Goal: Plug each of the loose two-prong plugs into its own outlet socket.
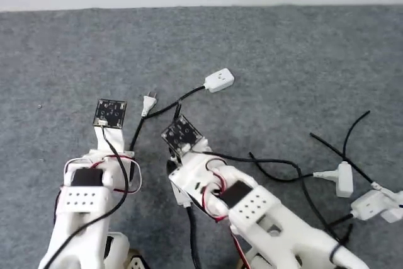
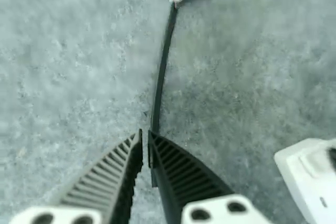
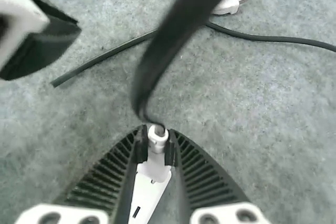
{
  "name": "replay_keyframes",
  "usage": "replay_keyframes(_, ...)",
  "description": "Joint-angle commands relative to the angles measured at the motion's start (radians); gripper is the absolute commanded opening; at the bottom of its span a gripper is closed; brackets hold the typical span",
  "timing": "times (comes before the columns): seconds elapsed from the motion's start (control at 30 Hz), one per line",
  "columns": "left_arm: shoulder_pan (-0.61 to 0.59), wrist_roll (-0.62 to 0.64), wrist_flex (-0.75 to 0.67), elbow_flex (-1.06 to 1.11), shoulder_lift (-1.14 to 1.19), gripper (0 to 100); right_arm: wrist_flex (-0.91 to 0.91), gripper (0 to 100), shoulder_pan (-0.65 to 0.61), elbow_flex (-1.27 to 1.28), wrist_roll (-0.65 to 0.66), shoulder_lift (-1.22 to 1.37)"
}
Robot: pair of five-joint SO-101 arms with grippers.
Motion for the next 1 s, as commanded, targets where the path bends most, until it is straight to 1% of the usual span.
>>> replay_keyframes(0.0,-0.017,0.003,0.003,-0.119,0.173,1,0.039,0.8,-0.008,0.1,0.054,-0.125)
replay_keyframes(0.13,-0.095,-0.018,0.003,-0.255,0.37,1,0.165,0.8,-0.012,0.149,0.101,-0.262)
replay_keyframes(0.23,-0.112,-0.025,0.008,-0.306,0.446,1,0.249,0.8,-0.015,0.17,0.133,-0.329)
replay_keyframes(0.37,-0.11,-0.025,0.008,-0.308,0.454,1,0.259,0.8,-0.015,0.172,0.152,-0.325)
replay_keyframes(0.57,-0.115,-0.026,0.008,-0.309,0.454,1,0.252,0.8,-0.012,0.121,0.15,-0.231)
replay_keyframes(0.73,-0.117,-0.026,0.008,-0.311,0.454,1,0.188,0.9,-0.013,0.074,0.069,-0.15)
replay_keyframes(0.83,-0.117,-0.028,0.008,-0.312,0.454,1,0.194,2.1,-0.015,0.023,0.052,-0.105)
replay_keyframes(0.9,-0.117,-0.028,0.008,-0.312,0.454,1,0.197,7.2,-0.015,-0.006,0.014,-0.077)
replay_keyframes(0.97,-0.117,-0.028,0.008,-0.312,0.454,1,0.231,14.7,-0.015,-0.037,-0.074,-0.065)
